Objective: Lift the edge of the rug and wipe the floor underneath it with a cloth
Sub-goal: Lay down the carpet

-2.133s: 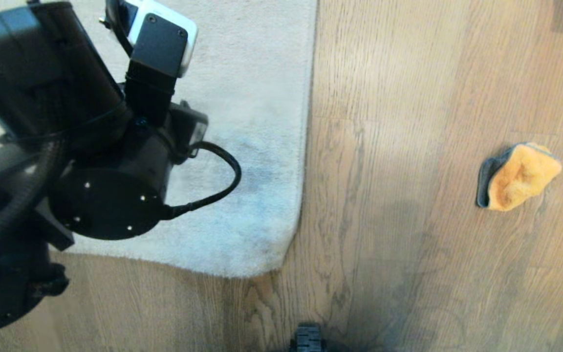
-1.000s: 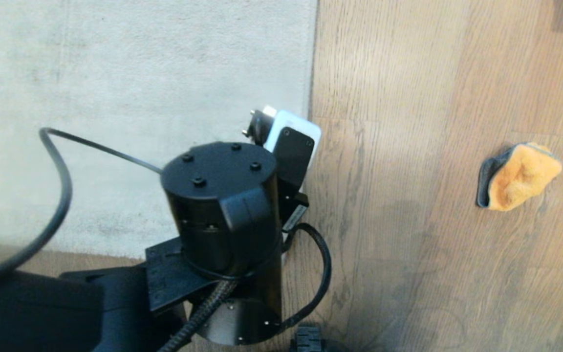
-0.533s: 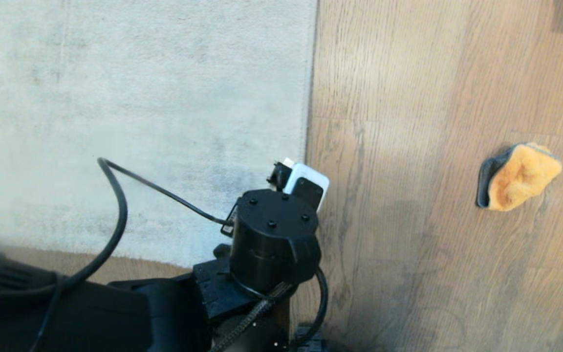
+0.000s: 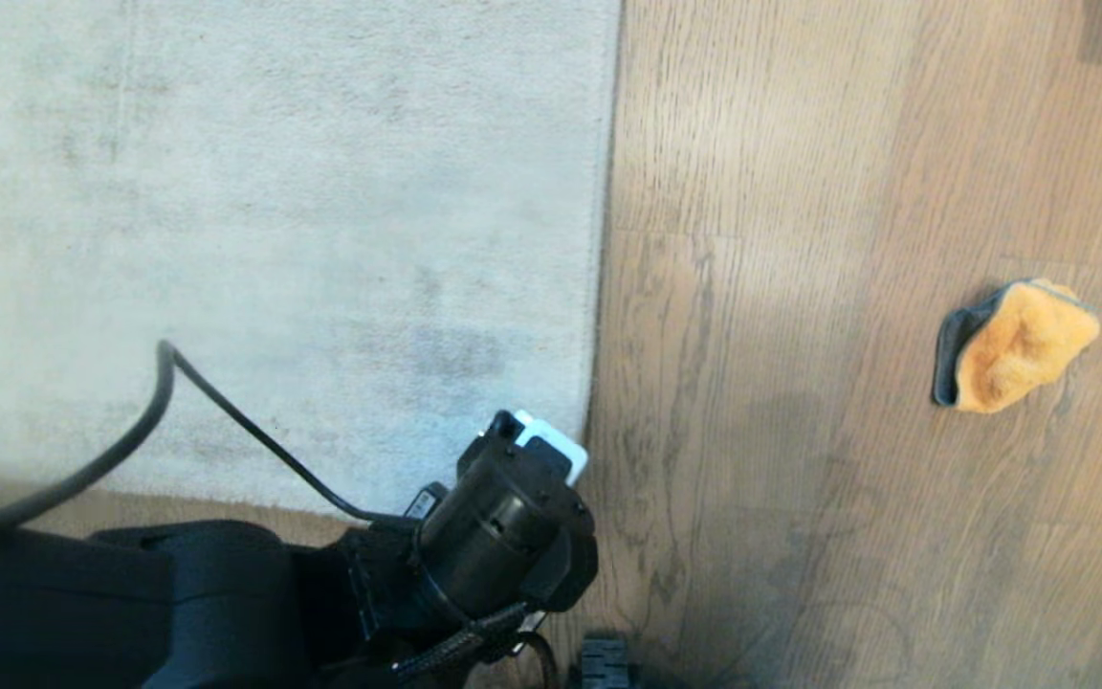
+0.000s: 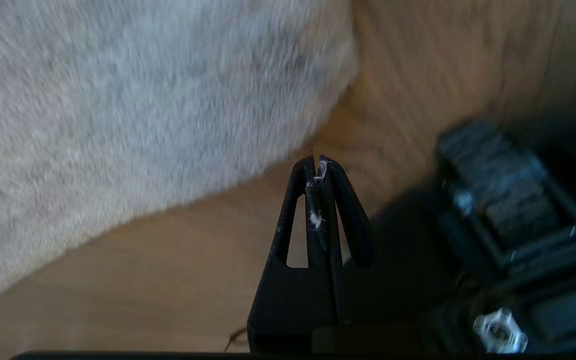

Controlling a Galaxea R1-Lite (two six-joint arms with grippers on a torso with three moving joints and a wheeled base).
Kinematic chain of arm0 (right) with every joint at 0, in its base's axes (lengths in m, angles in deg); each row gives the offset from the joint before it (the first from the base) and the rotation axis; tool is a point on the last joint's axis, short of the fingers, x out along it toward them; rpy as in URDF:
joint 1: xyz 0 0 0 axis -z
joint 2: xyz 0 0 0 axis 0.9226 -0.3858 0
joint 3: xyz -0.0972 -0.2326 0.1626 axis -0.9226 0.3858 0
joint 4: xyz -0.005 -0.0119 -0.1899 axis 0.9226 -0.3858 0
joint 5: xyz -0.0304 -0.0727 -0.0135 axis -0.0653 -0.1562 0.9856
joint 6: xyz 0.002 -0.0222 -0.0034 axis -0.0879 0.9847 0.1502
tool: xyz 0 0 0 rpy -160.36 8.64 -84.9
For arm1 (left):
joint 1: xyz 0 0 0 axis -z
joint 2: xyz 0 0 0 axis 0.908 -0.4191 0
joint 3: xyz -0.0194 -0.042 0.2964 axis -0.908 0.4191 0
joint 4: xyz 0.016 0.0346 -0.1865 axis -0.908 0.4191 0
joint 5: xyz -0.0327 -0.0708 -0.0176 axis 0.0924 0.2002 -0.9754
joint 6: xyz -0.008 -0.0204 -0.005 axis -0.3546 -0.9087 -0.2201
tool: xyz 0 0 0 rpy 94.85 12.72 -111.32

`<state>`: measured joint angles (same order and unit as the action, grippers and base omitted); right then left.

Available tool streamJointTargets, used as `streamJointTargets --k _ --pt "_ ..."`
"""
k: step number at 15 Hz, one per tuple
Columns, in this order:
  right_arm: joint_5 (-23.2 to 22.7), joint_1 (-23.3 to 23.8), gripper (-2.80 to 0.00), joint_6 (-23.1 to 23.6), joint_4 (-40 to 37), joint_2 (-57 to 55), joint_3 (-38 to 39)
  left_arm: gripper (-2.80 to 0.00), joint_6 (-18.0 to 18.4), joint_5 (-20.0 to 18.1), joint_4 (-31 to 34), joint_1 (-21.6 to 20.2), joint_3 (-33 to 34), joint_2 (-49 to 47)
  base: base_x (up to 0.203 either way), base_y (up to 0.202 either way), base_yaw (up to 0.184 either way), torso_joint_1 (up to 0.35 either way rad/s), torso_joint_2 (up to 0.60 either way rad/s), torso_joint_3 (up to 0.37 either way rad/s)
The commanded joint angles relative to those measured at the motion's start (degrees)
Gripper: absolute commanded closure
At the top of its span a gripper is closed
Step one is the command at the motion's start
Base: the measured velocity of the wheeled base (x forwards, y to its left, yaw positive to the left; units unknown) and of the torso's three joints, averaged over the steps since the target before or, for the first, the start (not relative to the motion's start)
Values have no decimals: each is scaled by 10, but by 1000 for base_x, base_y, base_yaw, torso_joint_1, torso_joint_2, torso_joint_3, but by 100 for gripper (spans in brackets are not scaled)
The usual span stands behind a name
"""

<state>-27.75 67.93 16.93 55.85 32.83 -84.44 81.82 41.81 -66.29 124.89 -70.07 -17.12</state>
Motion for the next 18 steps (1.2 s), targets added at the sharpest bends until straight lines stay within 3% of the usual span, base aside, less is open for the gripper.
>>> streamJointTargets --k 1,3,10,18 --pt "0 0 0 0 0 -1 0 0 -1 -33 29 -20 12 20 0 0 0 0 0 0" --pt "0 0 0 0 0 -1 0 0 -1 -56 44 -42 36 28 0 0 0 0 0 0" --pt "0 0 0 0 0 -1 0 0 1 -75 30 -115 83 3 0 0 0 0 0 0" --pt "0 0 0 0 0 -1 0 0 19 -77 -198 -110 84 -113 0 0 0 0 0 0"
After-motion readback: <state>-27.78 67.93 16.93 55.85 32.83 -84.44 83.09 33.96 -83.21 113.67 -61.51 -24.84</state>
